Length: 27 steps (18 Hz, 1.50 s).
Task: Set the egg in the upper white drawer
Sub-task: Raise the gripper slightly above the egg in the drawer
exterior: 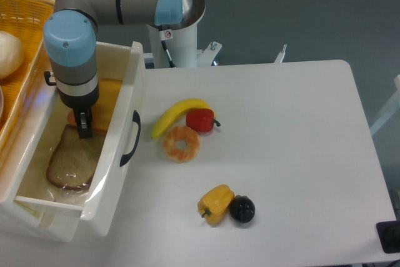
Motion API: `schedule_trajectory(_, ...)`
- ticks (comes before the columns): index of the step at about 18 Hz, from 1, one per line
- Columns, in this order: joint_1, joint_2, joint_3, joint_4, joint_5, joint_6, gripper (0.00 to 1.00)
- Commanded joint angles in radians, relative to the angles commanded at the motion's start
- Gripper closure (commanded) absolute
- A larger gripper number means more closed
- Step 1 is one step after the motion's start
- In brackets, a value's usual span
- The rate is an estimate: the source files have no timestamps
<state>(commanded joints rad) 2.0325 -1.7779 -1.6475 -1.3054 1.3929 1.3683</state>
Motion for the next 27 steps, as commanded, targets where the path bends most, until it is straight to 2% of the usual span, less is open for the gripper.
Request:
schedule_trajectory(3, 0.000, 0.002, 0.000, 0.002, 0.000, -0.002, 0.16)
schedule_trajectory(5, 0.000, 0.003, 0.002, 0.005, -0.002, 0.000, 0.08)
schedule_trajectory(16, 0.008, 0.009, 0.015, 0.006, -0.002, 0.003, 0.03)
schedule_trajectory(21, 0.015, 0.032, 0.028, 0.003, -0.002, -0.002, 0.01)
schedule_trajectory(27, 0.066, 0.077, 0.031, 0.002, -0.012, -0.015, 0.00)
